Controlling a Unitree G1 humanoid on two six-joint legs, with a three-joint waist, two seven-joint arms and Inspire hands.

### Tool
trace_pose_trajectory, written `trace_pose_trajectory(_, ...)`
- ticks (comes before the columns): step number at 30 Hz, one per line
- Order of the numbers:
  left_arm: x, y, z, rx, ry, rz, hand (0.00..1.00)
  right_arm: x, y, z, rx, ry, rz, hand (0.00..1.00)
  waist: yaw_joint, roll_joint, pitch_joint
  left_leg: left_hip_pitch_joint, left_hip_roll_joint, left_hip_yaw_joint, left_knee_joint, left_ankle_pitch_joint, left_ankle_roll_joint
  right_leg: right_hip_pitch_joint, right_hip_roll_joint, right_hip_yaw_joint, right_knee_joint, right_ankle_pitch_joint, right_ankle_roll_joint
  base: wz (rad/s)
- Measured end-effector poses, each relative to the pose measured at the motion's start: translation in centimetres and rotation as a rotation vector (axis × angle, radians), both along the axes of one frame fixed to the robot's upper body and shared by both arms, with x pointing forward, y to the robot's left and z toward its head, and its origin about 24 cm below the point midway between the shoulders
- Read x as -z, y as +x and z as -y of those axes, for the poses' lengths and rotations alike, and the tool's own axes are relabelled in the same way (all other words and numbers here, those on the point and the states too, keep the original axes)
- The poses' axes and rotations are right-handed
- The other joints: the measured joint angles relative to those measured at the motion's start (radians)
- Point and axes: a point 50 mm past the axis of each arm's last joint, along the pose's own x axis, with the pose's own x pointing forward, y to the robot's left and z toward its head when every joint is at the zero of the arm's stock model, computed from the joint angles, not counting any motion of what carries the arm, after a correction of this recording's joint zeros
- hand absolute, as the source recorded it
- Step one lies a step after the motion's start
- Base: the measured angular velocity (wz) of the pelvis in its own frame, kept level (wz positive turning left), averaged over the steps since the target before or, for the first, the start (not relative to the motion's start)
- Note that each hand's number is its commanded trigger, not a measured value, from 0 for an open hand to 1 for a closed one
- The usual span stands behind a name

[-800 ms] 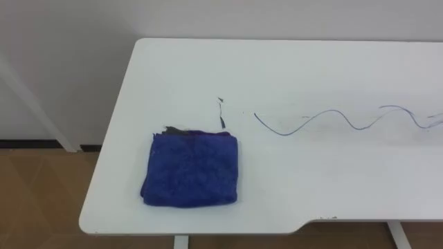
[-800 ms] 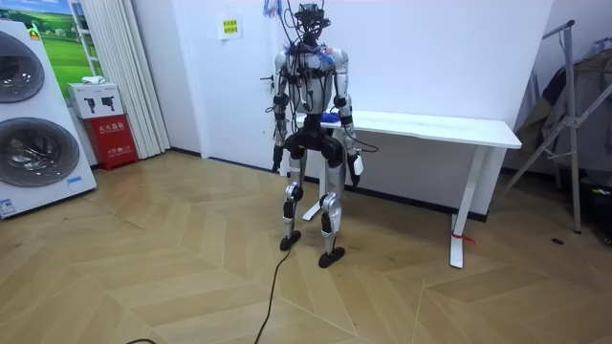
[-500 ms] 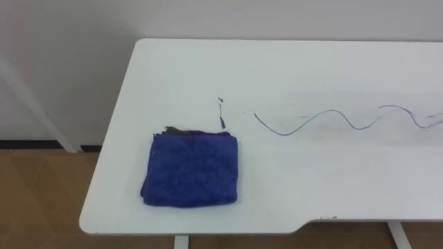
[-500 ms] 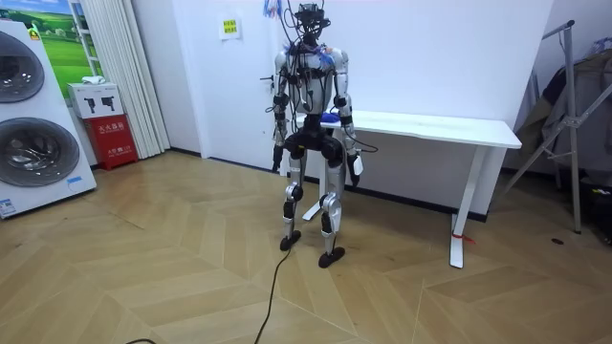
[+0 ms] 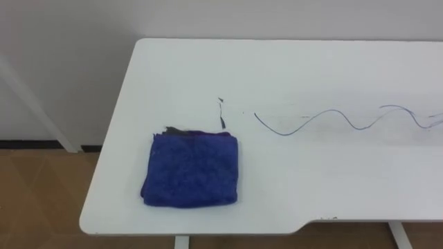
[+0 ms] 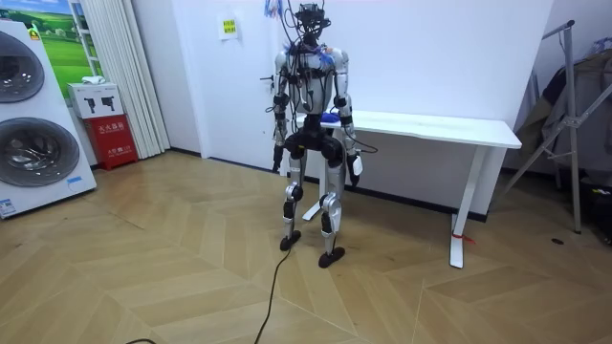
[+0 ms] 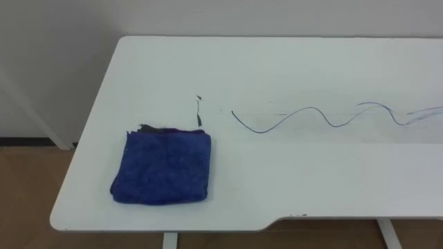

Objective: Wipe table

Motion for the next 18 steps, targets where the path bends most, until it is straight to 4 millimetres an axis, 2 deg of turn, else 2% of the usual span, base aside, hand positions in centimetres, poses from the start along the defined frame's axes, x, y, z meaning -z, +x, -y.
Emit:
trace_pose_trajectory(5,0.0,-0.7,0.0,-0.025,-0.004,-0.019,0.00,0.0,-0.9,0.4,0.115,-0.018,-0.027,0.00,-0.001,-0.005,0.0019,0.018,0.000,0.001,-0.009,0.000,0.000,0.014,0.000,0.001,0.000,0.000,0.000,0.00)
trace_pose_trajectory(6,0.0,-0.7,-0.1,-0.029,-0.003,-0.020,0.00,0.0,-1.3,0.5,0.142,-0.022,-0.036,0.00,-0.002,-0.001,0.0002,0.020,0.000,0.001,-0.009,0.000,0.000,0.016,0.000,0.001,0.000,0.000,0.000,0.00)
trace_pose_trajectory(7,0.0,-0.9,-0.3,-0.042,0.001,-0.026,0.00,0.0,-1.7,0.8,0.200,-0.032,-0.044,0.00,-0.004,-0.011,0.0063,0.025,0.000,0.000,-0.012,0.000,0.000,0.018,0.000,0.001,0.000,0.000,0.000,0.00)
trace_pose_trajectory(9,0.0,-1.4,-0.6,-0.069,0.007,-0.039,0.00,0.0,-2.3,1.3,0.305,-0.059,-0.055,0.00,-0.014,-0.008,0.0038,0.026,0.000,-0.001,-0.014,0.000,0.000,0.021,0.001,0.000,0.000,0.000,0.000,0.00)
trace_pose_trajectory(10,-0.1,-2.0,-0.8,-0.095,0.012,-0.051,0.00,-0.1,-2.6,1.8,0.376,-0.076,-0.061,0.00,-0.028,-0.012,0.0059,0.028,0.000,-0.001,-0.015,0.000,0.000,0.023,0.001,0.000,0.000,0.000,0.000,0.00)
trace_pose_trajectory(13,-0.3,-3.3,-1.8,-0.178,0.033,-0.078,0.00,-0.4,-4.1,3.3,0.551,-0.131,-0.082,0.00,-0.057,-0.013,0.0056,0.043,0.000,-0.004,-0.014,0.000,0.000,0.036,0.001,-0.005,0.000,0.000,0.000,0.01)
trace_pose_trajectory(16,-0.7,-4.0,-3.1,-0.214,0.062,-0.096,0.00,-1.1,-4.8,5.5,0.667,-0.208,-0.084,0.00,-0.084,-0.021,-0.0001,0.049,0.000,-0.002,-0.015,0.000,0.000,0.040,0.001,-0.004,0.002,-0.001,0.001,-0.02)
trace_pose_trajectory(18,-0.9,-4.3,-3.9,-0.212,0.084,-0.102,0.00,-1.6,-5.1,7.0,0.722,-0.266,-0.086,0.00,-0.088,-0.026,-0.0023,0.050,0.000,0.002,-0.016,0.000,0.000,0.039,0.001,-0.001,0.004,-0.001,0.001,-0.07)
